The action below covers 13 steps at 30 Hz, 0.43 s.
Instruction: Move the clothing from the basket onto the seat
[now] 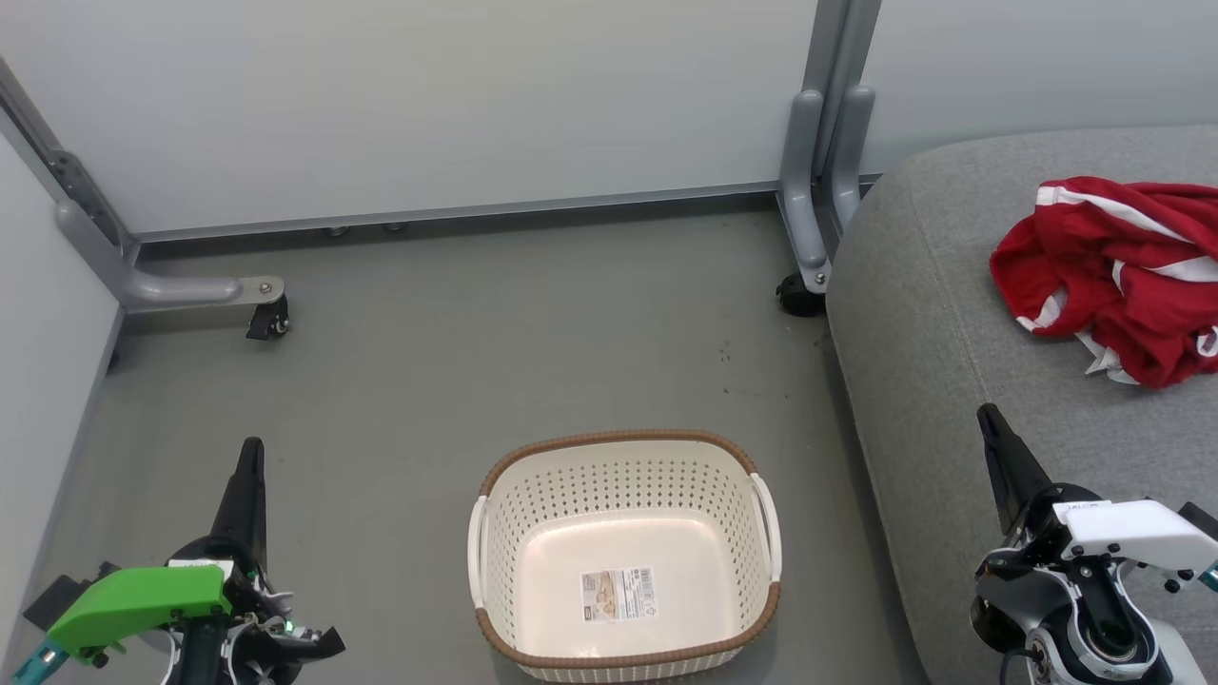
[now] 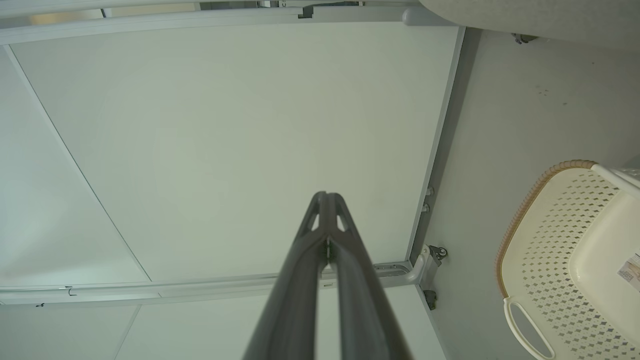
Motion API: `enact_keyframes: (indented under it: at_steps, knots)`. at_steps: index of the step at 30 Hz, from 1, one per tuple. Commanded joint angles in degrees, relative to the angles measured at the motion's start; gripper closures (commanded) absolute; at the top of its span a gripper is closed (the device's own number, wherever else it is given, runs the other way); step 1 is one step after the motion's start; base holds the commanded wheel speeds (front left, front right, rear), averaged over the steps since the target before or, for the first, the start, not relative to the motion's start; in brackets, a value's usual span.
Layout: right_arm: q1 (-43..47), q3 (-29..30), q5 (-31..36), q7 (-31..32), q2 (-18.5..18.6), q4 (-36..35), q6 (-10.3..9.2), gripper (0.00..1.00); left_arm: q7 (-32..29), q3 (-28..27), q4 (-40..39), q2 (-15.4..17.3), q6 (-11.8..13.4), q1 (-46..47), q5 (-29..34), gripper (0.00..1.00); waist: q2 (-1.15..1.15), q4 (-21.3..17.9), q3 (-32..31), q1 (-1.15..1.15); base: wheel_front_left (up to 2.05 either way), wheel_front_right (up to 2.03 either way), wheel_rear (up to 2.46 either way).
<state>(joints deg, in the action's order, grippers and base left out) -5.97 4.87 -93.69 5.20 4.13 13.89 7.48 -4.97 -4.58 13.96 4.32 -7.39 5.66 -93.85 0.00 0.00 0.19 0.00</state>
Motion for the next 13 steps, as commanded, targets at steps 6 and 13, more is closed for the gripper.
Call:
enact_keyframes:
  at_steps: [6, 13]
  knots:
    - [-0.26, 0.28, 0.00, 0.27, -0.18, 0.12, 0.02, 1.00, -0.32, -0.31, 0.08, -0.17, -0.33, 0.87, -0.09, 1.00, 0.00, 0.00, -0.01, 0.00, 0.00, 0.00, 0.00]
    - [-0.28, 0.41, 0.18, 0.34, -0.28, 0.14, 0.02, 1.00, -0.39, -0.43, 0.10, -0.30, -0.33, 0.89, 0.10, 1.00, 0.00, 0.00, -0.01, 0.00, 0.00, 0.00, 0.00]
